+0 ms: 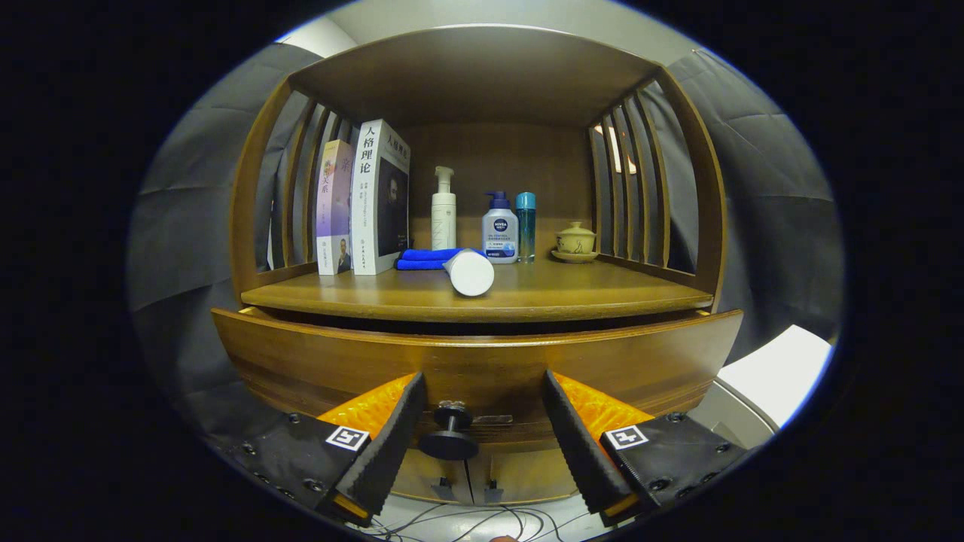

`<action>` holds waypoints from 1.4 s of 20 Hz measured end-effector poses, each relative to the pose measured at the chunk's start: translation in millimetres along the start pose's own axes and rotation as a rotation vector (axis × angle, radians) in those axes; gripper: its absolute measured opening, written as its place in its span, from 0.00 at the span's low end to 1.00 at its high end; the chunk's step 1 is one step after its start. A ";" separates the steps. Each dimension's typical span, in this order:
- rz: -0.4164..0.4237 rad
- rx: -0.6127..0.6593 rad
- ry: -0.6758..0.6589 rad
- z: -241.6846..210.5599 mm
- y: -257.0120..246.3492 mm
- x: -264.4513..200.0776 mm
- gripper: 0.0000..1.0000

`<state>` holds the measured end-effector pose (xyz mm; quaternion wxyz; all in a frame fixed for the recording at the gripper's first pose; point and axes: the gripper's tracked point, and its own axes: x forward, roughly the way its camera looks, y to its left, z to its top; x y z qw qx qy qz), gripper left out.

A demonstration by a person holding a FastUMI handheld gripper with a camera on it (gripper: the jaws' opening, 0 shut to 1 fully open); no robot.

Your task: Pull open the drawer, take out the items inside it, and place them on the countertop above the cabinet.

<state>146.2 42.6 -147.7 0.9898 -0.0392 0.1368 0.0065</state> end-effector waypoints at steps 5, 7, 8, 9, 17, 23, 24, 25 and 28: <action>-0.002 0.001 0.009 3.7 0.7 16.1 0.98; -0.003 -0.005 0.014 5.3 0.4 22.6 0.98; -0.003 -0.003 0.016 5.6 0.8 26.1 0.98; -0.005 0.001 0.022 6.0 0.8 28.8 0.98; -0.012 -0.005 -0.012 16.8 3.7 3.6 0.99; 0.033 0.013 -0.097 51.5 -1.1 -64.2 0.99; 0.035 0.016 -0.108 56.3 -3.0 -75.2 0.99; 0.036 0.020 -0.116 59.3 -6.2 -87.4 0.99; 0.046 0.023 -0.135 64.2 -12.6 -115.7 0.99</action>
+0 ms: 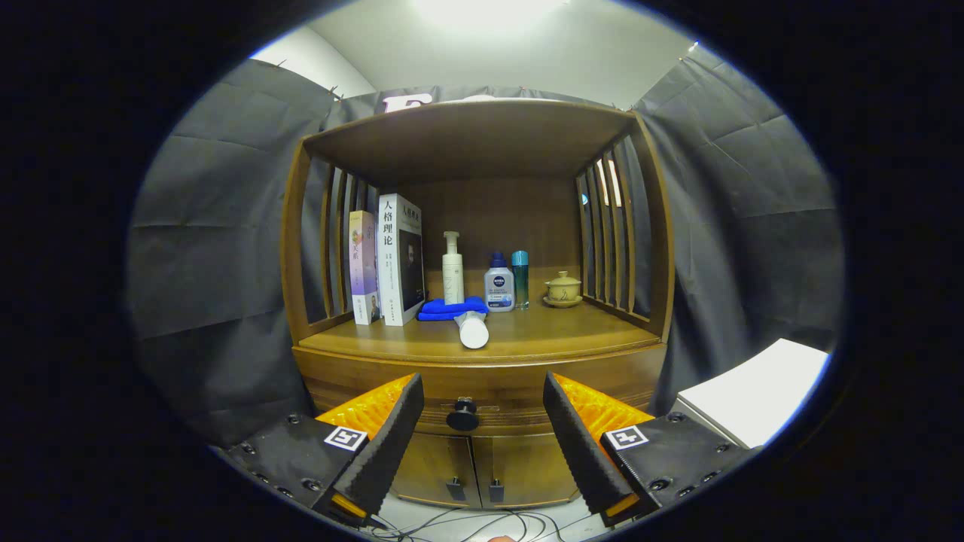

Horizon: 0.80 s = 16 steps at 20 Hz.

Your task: Pull open the drawer, take out the items inside it, and place them on the countertop above the cabinet.

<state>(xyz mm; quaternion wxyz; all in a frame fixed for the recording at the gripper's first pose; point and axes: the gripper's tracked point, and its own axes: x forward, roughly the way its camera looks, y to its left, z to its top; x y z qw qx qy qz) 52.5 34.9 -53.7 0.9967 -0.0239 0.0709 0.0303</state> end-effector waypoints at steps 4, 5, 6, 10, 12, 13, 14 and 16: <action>-0.007 -0.024 -0.039 14.1 -12.3 -28.1 0.99; -0.007 -0.028 -0.046 17.6 -14.0 -32.4 0.99; -0.005 -0.028 -0.053 19.9 -14.2 -37.2 0.99; 0.001 -0.017 -0.084 31.9 -15.6 -56.5 0.99; 0.001 -0.017 -0.097 36.4 -16.2 -62.2 0.99; 0.002 -0.018 -0.099 37.5 -16.4 -64.0 0.99; 0.004 -0.019 -0.101 38.1 -15.9 -65.1 0.99; 0.003 -0.021 -0.104 39.1 -16.0 -66.6 0.99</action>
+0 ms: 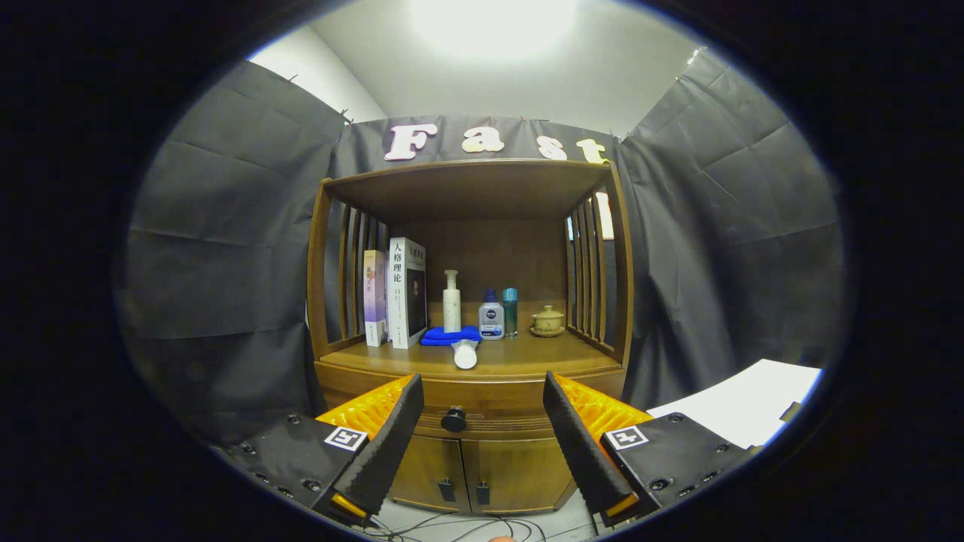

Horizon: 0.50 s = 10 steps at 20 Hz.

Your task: Pull open the drawer, take out the items inside it, and place them on the countertop above the cabinet.

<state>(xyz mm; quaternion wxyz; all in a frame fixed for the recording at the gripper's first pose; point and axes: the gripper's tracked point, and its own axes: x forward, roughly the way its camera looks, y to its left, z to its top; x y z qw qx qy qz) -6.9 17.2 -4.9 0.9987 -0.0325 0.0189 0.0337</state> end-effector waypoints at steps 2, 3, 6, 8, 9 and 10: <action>0.003 0.000 0.006 -2.3 0.6 0.5 0.99; 0.003 -0.002 0.010 -3.9 0.5 0.4 0.99; 0.000 -0.004 0.030 -9.9 0.7 2.0 0.99; 0.001 -0.008 0.039 -12.8 1.0 3.2 0.99; 0.001 -0.010 0.043 -13.6 1.0 3.4 0.99; 0.001 -0.008 0.043 -13.1 1.5 3.8 0.99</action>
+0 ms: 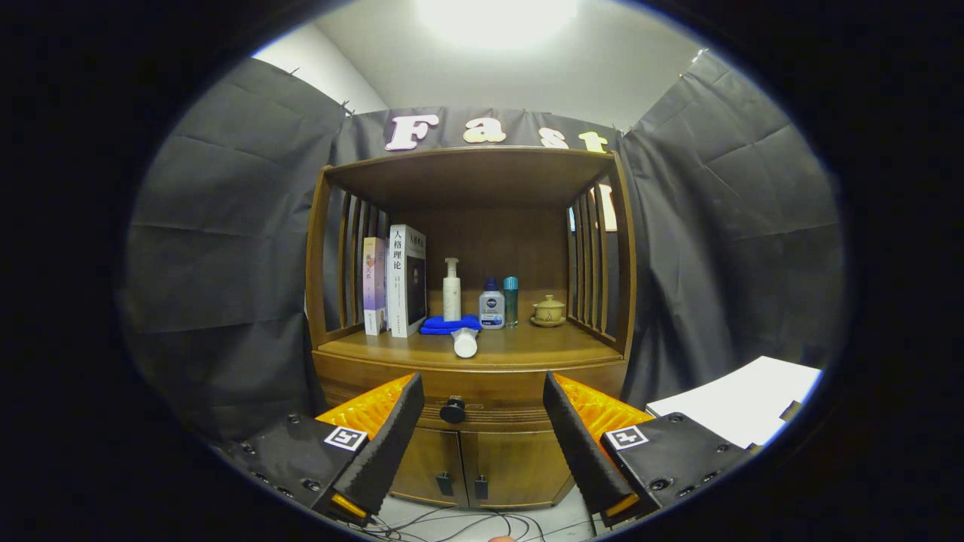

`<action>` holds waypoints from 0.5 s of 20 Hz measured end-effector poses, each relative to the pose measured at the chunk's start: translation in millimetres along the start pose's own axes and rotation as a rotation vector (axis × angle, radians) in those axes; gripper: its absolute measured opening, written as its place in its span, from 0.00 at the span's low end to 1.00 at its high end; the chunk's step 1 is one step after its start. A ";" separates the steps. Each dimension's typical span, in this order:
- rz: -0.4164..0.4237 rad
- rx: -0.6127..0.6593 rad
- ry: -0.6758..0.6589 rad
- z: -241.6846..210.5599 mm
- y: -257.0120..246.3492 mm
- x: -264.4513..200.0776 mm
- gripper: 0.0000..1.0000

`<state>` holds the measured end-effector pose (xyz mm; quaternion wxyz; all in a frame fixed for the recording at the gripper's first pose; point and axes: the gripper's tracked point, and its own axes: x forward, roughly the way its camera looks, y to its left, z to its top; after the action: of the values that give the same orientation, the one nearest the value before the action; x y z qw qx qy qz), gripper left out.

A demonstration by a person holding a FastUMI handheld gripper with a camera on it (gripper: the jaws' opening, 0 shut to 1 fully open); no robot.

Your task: Pull open the drawer, take out the items inside it, and place them on the countertop above the cabinet.

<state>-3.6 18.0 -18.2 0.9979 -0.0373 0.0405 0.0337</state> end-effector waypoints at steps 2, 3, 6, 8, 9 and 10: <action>0.002 0.001 -0.003 0.6 1.4 0.6 0.99; 0.004 0.000 -0.004 0.8 2.3 0.6 0.99; 0.010 -0.004 0.008 -3.1 4.6 1.7 0.99; 0.012 -0.003 0.015 -4.3 6.3 1.9 0.99; 0.013 -0.003 0.015 -4.9 6.9 1.3 0.99; 0.014 -0.003 0.017 -5.3 7.2 1.7 0.99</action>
<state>-2.8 24.9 -24.2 0.9972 -0.0389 0.0489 0.0406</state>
